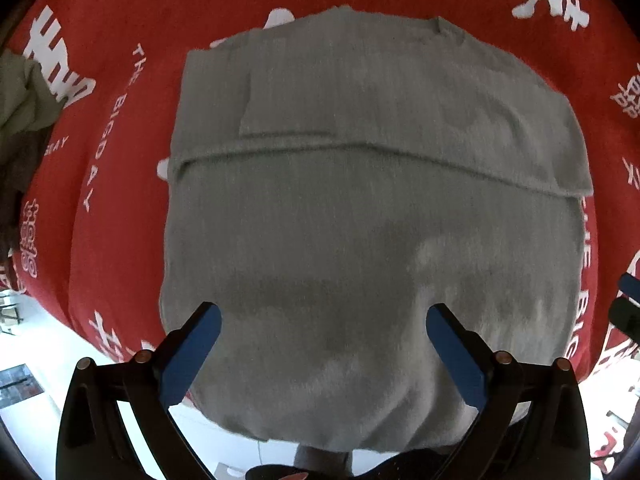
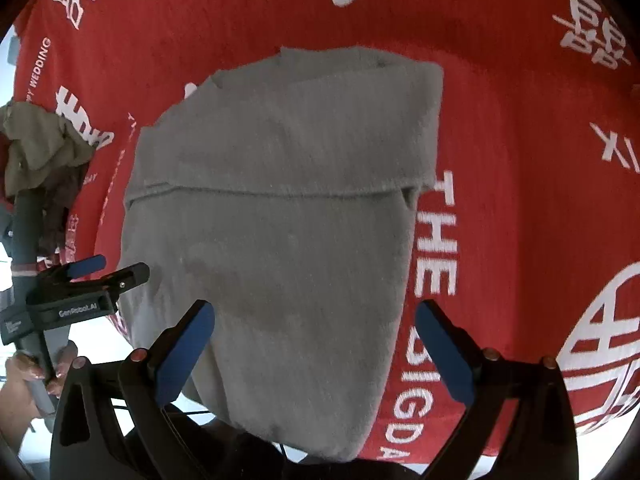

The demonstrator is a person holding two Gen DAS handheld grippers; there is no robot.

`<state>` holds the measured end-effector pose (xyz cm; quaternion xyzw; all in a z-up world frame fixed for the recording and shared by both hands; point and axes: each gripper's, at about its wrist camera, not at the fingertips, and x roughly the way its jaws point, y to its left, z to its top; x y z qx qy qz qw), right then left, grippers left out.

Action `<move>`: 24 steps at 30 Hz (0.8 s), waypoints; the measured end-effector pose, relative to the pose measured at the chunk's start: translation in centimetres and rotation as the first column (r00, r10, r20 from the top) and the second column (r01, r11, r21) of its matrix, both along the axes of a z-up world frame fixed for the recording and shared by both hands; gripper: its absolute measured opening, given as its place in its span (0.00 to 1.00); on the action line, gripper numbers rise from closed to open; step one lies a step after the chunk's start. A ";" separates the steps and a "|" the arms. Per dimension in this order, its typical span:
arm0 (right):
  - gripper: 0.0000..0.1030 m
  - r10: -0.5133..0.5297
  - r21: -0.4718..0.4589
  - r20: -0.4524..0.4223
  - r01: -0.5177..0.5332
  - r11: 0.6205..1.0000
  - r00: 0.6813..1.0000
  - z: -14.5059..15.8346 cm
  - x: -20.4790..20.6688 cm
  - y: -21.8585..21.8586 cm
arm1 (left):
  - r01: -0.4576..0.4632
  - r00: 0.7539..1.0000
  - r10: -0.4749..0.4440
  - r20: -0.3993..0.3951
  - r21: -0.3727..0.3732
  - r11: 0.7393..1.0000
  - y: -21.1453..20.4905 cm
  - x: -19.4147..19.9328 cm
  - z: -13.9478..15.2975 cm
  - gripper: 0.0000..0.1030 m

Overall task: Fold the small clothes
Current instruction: 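Move both grippers open toward the grey sweater's hem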

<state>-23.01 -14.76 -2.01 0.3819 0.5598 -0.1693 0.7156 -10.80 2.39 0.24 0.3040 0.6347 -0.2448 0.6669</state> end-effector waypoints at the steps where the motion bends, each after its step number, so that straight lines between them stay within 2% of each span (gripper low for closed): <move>1: 0.98 -0.005 0.008 -0.001 0.005 1.000 1.000 0.0 -0.2 0.1 | 0.001 1.000 -0.001 -0.002 0.003 1.000 0.2 -0.3 0.0 1.00; 7: 0.98 -0.015 0.013 -0.005 0.015 1.000 1.000 0.0 -1.1 1.6 | 0.034 0.999 -0.035 0.026 0.013 0.999 1.9 -1.5 0.0 1.00; 12: 0.98 -0.027 0.004 -0.014 0.027 1.000 1.000 0.1 -1.9 4.6 | 0.046 0.999 -0.046 0.018 0.005 0.999 4.7 -1.9 -0.6 1.00; 16: 0.98 -0.014 0.003 -0.023 0.014 1.000 1.000 0.3 -2.5 7.5 | 0.058 0.998 -0.058 0.014 -0.039 0.998 8.3 -2.1 -0.2 1.00; 20: 0.98 -0.015 0.014 0.011 0.014 1.000 1.000 0.9 -3.9 10.4 | 0.052 0.999 -0.052 0.002 -0.091 0.995 12.6 -1.7 0.0 1.00; 24: 0.97 -0.045 0.047 0.037 0.043 0.998 0.998 0.2 -5.9 12.5 | 0.063 0.997 -0.070 -0.038 -0.167 0.984 17.0 -1.5 -0.6 1.00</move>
